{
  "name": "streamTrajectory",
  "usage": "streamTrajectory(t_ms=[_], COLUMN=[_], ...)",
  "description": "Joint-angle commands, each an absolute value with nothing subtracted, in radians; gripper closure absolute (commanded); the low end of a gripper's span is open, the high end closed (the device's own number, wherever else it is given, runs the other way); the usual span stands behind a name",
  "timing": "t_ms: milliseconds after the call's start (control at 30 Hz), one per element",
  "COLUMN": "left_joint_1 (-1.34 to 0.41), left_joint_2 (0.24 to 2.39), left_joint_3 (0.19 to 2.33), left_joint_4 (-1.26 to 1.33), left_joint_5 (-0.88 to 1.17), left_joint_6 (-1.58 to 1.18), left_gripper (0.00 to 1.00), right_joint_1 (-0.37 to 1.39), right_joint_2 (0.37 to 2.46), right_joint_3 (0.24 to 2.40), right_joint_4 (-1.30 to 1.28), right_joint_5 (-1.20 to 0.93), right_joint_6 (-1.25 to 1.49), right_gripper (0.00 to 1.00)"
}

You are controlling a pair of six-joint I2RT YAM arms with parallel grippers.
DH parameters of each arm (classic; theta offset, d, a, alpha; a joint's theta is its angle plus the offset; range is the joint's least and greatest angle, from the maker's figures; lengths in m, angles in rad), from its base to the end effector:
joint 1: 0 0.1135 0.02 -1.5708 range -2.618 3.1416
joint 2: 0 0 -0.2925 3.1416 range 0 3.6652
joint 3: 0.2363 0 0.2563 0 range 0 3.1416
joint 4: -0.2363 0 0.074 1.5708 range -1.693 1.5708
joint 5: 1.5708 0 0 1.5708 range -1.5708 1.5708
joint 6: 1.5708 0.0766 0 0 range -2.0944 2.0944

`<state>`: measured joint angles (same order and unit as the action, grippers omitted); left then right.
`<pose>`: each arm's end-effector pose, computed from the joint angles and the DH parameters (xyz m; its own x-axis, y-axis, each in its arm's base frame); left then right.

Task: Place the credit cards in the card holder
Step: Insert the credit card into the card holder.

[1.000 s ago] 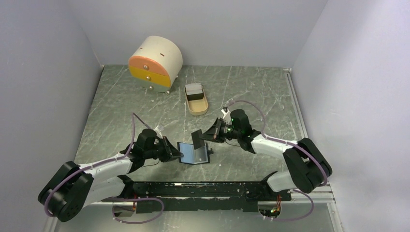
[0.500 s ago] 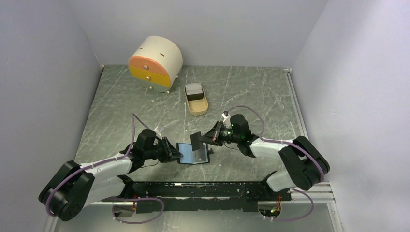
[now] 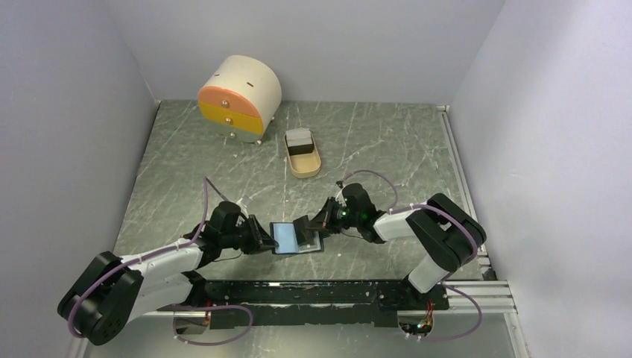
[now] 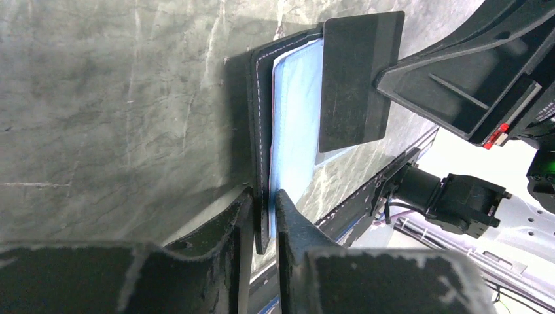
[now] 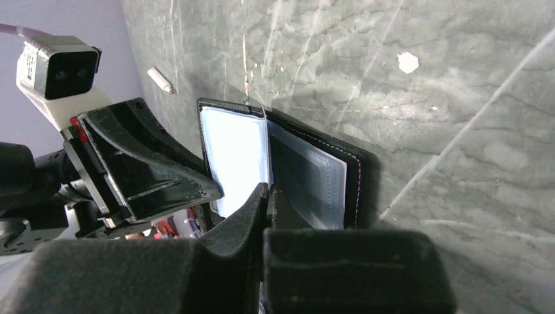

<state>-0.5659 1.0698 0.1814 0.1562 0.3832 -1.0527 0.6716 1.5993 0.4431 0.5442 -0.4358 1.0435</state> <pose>0.1459 -0.1266 0.1176 -0.9154 -0.3731 -0.1512 -0.1277 0.6253 -0.7699 0.2155 0.2126 0.1196 -0.9475 0.2476 -0.2023 -0.0313 0.5578 0.8294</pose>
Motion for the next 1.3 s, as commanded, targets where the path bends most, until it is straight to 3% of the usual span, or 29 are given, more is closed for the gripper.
streamTrajectory(t_ms=[0, 167, 600, 1267], left_joint_1=[-0.557, -0.558, -0.558, -0.558], left_joint_2=[1.058, 1.075, 1.109, 1.133], left_joint_3=[0.174, 0.172, 0.17, 0.167], left_joint_4=[0.123, 0.126, 0.15, 0.186], left_joint_5=[0.349, 0.347, 0.354, 0.374], left_joint_6=[-1.027, -1.021, -1.012, -1.023], left_gripper=[0.79, 0.79, 0.89, 0.89], right_joint_1=[0.682, 0.686, 0.736, 0.804], right_joint_2=[1.632, 1.671, 1.696, 1.729], right_joint_3=[0.431, 0.417, 0.366, 0.288], right_joint_4=[0.632, 0.684, 0.785, 0.96], right_joint_5=[-0.402, -0.41, -0.417, -0.309], right_joint_6=[0.997, 0.999, 0.988, 1.13], right_gripper=[1.0, 1.0, 1.0, 0.98])
